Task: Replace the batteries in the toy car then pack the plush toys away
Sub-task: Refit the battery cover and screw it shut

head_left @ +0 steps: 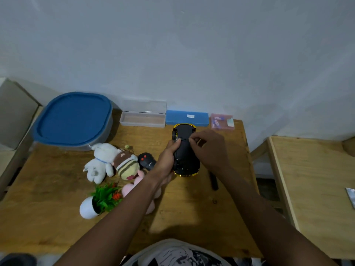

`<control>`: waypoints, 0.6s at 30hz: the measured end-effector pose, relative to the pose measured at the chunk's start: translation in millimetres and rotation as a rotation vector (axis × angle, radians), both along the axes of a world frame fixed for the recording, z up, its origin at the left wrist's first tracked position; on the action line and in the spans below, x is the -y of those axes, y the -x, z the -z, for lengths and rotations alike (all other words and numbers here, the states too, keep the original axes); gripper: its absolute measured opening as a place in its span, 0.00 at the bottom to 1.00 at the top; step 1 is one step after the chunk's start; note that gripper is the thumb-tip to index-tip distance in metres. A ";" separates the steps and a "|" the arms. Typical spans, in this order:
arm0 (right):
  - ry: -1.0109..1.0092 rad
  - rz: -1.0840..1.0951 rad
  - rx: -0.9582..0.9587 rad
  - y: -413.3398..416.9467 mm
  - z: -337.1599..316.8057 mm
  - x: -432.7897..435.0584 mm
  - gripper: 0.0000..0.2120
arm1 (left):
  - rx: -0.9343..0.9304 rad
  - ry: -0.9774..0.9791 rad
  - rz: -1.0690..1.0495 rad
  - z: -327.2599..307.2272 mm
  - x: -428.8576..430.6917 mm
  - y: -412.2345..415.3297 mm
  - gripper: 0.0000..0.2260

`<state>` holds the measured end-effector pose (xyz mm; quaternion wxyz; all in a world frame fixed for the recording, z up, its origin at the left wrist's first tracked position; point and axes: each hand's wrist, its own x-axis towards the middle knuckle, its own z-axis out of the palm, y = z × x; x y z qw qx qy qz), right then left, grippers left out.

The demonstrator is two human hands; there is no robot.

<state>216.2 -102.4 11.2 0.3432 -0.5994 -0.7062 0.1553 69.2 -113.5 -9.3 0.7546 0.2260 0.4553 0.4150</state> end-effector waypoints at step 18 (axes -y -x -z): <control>0.021 -0.136 0.088 -2.2 -10.6 3.6 0.09 | 0.048 -0.018 0.035 -2.6 8.8 8.4 0.14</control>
